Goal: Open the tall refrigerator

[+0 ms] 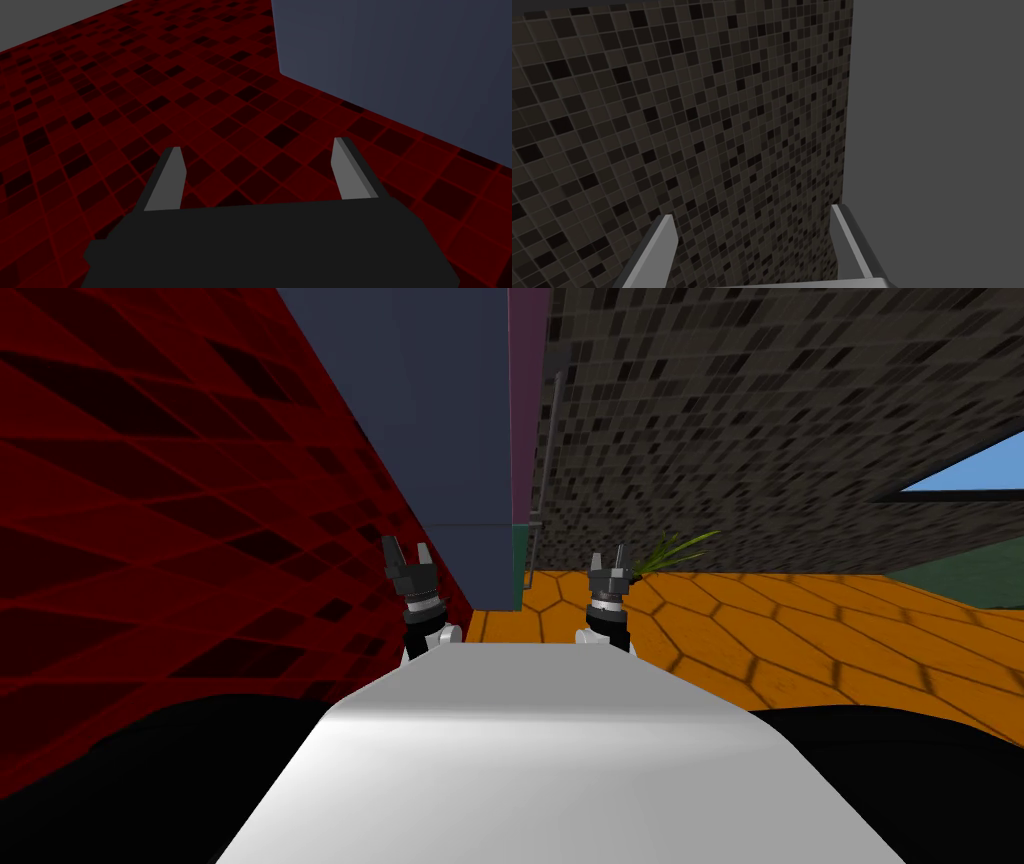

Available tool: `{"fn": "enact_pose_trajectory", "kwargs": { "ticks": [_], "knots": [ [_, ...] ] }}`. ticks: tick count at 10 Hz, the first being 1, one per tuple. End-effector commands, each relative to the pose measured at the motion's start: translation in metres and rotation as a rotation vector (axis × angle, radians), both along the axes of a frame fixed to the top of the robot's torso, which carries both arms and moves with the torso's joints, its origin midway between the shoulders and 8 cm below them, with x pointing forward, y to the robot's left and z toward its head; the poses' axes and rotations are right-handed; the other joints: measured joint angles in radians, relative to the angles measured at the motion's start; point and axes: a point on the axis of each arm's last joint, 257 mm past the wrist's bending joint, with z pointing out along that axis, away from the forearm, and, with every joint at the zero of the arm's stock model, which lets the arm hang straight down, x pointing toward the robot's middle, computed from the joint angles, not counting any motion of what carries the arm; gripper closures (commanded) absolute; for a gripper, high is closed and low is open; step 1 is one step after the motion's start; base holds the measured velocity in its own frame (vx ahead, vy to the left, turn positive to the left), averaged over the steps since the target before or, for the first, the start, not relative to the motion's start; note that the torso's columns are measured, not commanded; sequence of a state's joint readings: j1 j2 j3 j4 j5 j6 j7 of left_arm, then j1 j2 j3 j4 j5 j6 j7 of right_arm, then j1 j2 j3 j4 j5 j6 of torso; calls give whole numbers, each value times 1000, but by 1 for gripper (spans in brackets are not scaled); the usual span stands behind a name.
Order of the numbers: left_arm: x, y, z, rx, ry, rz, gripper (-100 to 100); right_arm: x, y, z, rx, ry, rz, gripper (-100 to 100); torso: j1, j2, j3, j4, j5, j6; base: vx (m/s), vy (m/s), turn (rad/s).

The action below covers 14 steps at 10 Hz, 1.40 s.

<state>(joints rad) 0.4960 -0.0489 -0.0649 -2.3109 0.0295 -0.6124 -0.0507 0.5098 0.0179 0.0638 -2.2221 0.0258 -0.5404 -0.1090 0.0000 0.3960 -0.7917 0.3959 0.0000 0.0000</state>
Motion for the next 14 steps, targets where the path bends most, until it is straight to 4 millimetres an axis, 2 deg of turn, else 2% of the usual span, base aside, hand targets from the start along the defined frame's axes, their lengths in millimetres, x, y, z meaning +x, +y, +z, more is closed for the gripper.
{"fn": "enact_pose_trajectory", "kwargs": {
  "ticks": [1, 3, 4, 6, 10, 14],
  "knots": [
    [0, 0, 0, 0, 0, 0, 0, 0, 0, 0, 0, 0, 0, 0, 0, 74, -147, 74, 0, 0, 0, 0, 0],
    [0, 0, 0, 0, 0, 0, 0, 0, 0, 0, 0, 0, 0, 0, 0, 222, -443, 221, 0, 0, 0, 0, 0],
    [2, -6, 0, 43, 11, -23, -100, 0, 0, 0, 0, 0, 0, 0, 0, 295, -590, 295, 0, 0, 15, -8, 11],
    [4, -11, 1, 75, 21, -41, -100, 0, 0, 0, 0, 1, 0, 0, -1, 338, -679, 338, 0, 0, 14, -20, 12],
    [17, -23, 3, 162, 69, -90, -100, 0, 0, 0, 0, 1, 0, 0, -1, 341, -685, 342, 0, 0, 37, -44, 30],
    [33, -27, 4, 194, 123, -107, -100, 0, 0, 0, 0, 1, 0, 0, 1, 343, -684, 342, 0, 0, 60, -63, 37]
  ]
}}
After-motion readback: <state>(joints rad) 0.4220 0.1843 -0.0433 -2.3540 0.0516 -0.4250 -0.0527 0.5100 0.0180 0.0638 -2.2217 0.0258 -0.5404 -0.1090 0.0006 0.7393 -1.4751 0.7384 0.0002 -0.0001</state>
